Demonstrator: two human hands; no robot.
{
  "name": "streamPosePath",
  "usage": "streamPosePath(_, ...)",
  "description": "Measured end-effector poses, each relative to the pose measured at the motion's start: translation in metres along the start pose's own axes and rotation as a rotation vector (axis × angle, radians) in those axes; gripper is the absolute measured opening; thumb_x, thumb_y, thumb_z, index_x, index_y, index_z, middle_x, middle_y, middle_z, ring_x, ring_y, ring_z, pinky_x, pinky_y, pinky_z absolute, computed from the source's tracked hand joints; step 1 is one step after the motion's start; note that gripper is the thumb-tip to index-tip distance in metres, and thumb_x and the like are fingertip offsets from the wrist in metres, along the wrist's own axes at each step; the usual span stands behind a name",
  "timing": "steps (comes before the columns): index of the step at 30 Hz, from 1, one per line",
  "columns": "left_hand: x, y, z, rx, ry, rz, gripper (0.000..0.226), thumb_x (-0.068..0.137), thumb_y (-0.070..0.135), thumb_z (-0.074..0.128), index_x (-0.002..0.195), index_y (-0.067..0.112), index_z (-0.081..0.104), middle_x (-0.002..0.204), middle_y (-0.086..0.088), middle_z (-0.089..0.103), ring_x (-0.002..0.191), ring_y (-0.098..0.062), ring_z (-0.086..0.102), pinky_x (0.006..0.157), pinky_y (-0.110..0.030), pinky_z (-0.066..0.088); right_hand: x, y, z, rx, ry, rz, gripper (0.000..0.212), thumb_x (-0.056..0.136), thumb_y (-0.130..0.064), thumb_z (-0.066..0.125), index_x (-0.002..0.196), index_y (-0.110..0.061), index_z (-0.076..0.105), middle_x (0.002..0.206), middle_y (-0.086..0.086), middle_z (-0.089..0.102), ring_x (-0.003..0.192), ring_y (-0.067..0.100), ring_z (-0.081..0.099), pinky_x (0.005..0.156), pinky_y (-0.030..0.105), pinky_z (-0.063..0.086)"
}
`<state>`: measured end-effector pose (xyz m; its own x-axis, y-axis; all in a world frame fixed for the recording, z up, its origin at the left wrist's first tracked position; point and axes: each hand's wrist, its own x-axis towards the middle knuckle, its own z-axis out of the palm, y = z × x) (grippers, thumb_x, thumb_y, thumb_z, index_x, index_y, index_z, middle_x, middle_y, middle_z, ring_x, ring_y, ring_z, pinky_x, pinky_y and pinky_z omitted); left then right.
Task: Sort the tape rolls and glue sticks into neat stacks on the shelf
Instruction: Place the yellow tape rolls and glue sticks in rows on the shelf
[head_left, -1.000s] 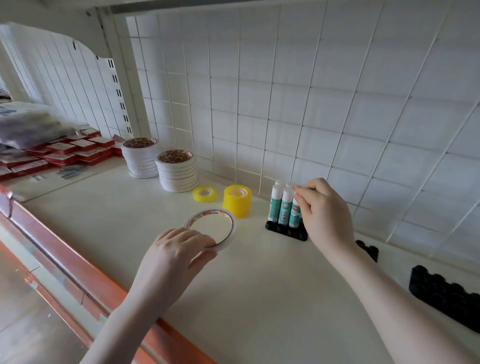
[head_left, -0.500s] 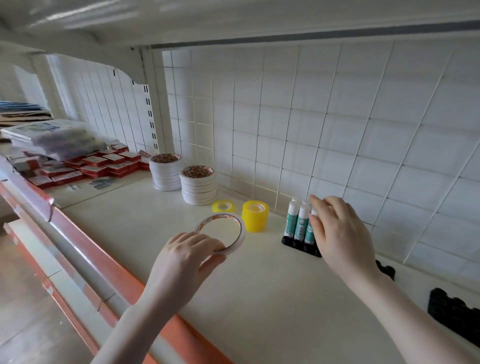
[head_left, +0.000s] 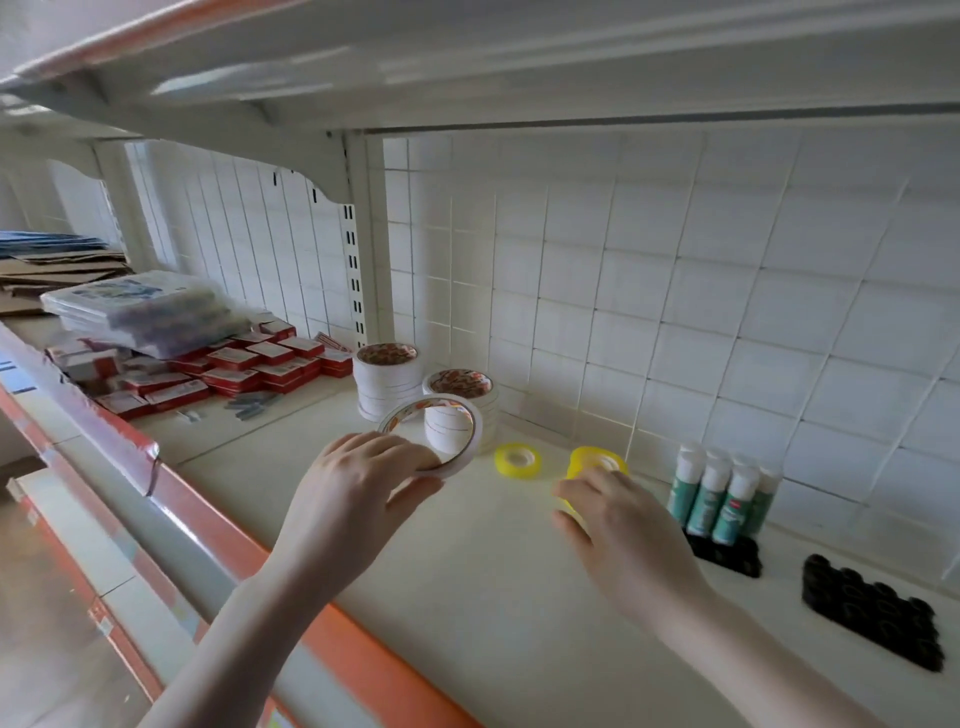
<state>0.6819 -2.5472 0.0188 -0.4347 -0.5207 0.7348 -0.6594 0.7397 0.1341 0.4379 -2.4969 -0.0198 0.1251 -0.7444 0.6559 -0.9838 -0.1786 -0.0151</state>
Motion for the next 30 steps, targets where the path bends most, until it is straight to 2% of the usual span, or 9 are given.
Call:
streamPosePath(4,0.013,-0.049,-0.005,-0.033,-0.006,0.032,0.03,0.079,0.043,0.052,0.077,0.019,0.07,0.073,0.01,0.067,0.069,-0.009,0.056,0.066,-0.024,0.041,0.026,-0.03,0.023,-0.075,0.032,-0.023,0.011,0.07,-0.029,0.067,0.071,-0.018,0.067,0.068,-0.001,0.06,0.058,0.02,0.06,0.045,0.025,0.047)
streamPosePath(6,0.023,-0.078,-0.006,-0.05,-0.02,0.059,0.031,0.079,0.043,0.051,0.077,0.018,0.07,0.073,0.01,0.067,0.067,-0.011,0.059,0.064,-0.027,0.046,0.039,-0.045,0.036,-0.094,0.037,-0.022,0.017,0.073,-0.032,0.056,0.07,-0.018,0.067,0.067,-0.001,0.06,0.058,0.02,0.06,0.045,0.026,0.049)
streamPosePath(10,0.045,-0.13,-0.004,-0.056,-0.055,0.122,0.024,0.077,0.038,0.058,0.078,0.017,0.071,0.073,0.007,0.068,0.066,-0.018,0.064,0.063,-0.029,0.052,0.06,-0.068,0.061,-0.121,-0.003,0.015,0.014,0.069,-0.031,0.059,0.07,-0.019,0.067,0.067,-0.003,0.058,0.058,0.019,0.059,0.045,0.027,0.049)
streamPosePath(14,0.068,-0.17,0.002,-0.049,-0.081,0.15,0.013,0.072,0.028,0.066,0.077,0.017,0.07,0.071,0.005,0.067,0.064,-0.022,0.063,0.06,-0.031,0.05,0.072,-0.089,0.078,-0.168,-0.004,0.051,0.011,0.067,-0.033,0.058,0.064,-0.025,0.064,0.064,-0.009,0.056,0.057,0.013,0.057,0.047,0.022,0.045)
streamPosePath(18,0.09,-0.195,0.014,-0.082,-0.086,0.179,0.009,0.071,0.023,0.073,0.079,0.018,0.071,0.07,0.001,0.067,0.064,-0.026,0.062,0.06,-0.03,0.046,0.073,-0.097,0.092,-0.21,-0.038,0.072,0.021,0.074,-0.035,0.045,0.062,-0.025,0.058,0.064,-0.009,0.054,0.058,0.012,0.056,0.047,0.021,0.04)
streamPosePath(21,0.102,-0.206,0.025,-0.131,-0.099,0.156,0.011,0.071,0.016,0.08,0.079,0.018,0.072,0.068,0.002,0.065,0.062,-0.025,0.06,0.059,-0.027,0.039,0.072,-0.097,0.092,-0.283,-0.09,0.074,0.016,0.071,-0.035,0.051,0.06,-0.027,0.059,0.064,-0.012,0.055,0.057,0.01,0.057,0.046,0.02,0.039)
streamPosePath(23,0.107,-0.211,0.032,-0.159,-0.113,0.17,0.008,0.073,0.023,0.076,0.078,0.019,0.072,0.068,0.001,0.066,0.063,-0.025,0.06,0.058,-0.029,0.043,0.073,-0.097,0.091,-0.302,-0.115,0.086,0.01,0.066,-0.036,0.065,0.061,-0.029,0.06,0.064,-0.013,0.056,0.058,0.009,0.057,0.046,0.02,0.039)
streamPosePath(25,0.11,-0.214,0.039,-0.192,-0.153,0.18,0.012,0.074,0.03,0.068,0.078,0.019,0.072,0.07,0.001,0.067,0.066,-0.026,0.061,0.06,-0.034,0.048,0.075,-0.097,0.093,-0.298,-0.142,0.115,0.017,0.063,-0.036,0.076,0.063,-0.029,0.06,0.064,-0.013,0.056,0.059,0.009,0.057,0.046,0.02,0.04)
streamPosePath(30,0.118,-0.217,0.05,-0.214,-0.221,0.197,0.006,0.077,0.02,0.074,0.082,0.018,0.072,0.076,0.001,0.068,0.071,-0.024,0.062,0.062,-0.028,0.04,0.073,-0.097,0.101,-0.272,-0.144,0.146,0.018,0.064,-0.034,0.079,0.066,-0.028,0.061,0.068,-0.012,0.056,0.061,0.011,0.057,0.046,0.023,0.045)
